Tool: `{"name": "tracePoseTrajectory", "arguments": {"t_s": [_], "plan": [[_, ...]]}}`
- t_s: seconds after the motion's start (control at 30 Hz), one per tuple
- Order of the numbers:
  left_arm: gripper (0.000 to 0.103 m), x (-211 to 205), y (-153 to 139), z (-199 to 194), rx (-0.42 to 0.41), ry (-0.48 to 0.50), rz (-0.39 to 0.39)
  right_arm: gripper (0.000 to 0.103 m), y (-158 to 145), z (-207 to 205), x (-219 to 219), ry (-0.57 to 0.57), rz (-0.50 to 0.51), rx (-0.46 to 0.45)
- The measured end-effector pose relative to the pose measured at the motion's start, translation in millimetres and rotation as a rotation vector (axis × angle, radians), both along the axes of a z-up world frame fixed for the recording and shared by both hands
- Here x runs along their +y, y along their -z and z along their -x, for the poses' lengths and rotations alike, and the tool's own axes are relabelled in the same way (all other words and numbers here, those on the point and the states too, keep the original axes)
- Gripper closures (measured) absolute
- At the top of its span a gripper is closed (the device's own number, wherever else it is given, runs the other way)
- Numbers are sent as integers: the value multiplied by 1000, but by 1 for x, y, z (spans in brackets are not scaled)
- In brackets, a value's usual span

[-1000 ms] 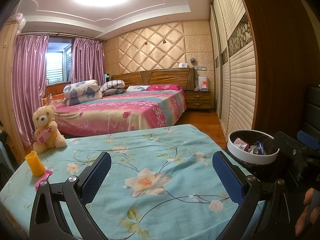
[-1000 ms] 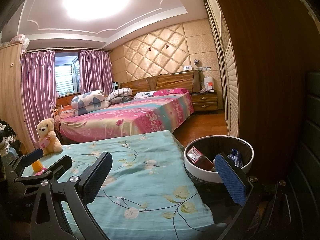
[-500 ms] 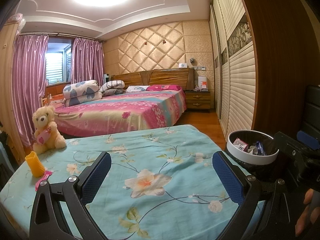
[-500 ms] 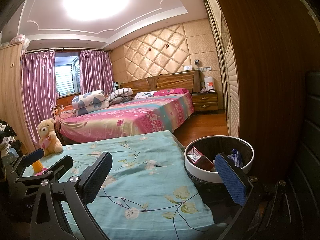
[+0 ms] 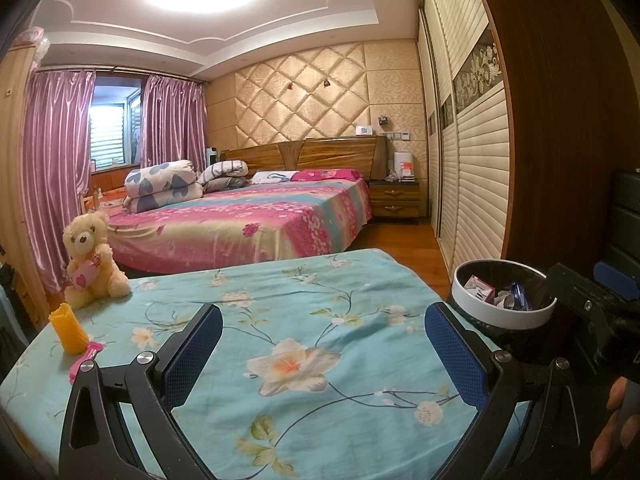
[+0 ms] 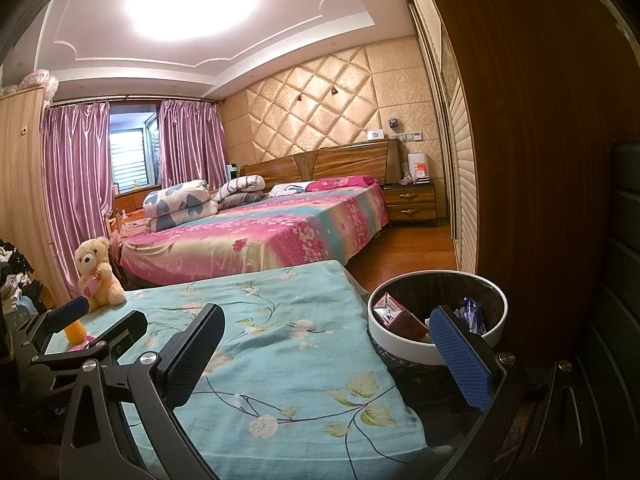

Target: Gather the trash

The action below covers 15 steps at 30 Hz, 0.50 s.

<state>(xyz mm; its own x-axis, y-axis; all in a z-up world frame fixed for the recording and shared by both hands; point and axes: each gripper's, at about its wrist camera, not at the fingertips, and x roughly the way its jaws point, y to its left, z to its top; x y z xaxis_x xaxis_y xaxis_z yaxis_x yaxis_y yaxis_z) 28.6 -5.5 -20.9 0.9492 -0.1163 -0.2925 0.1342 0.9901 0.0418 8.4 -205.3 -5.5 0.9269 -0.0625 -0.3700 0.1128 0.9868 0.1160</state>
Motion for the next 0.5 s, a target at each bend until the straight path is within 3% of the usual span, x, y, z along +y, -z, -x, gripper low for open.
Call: {"name": "tracePoseTrajectory", "arguments": {"t_s": [0.5], "plan": [[1, 4, 3, -8, 27, -4, 3, 0, 1, -4, 2, -13, -13, 30]]}}
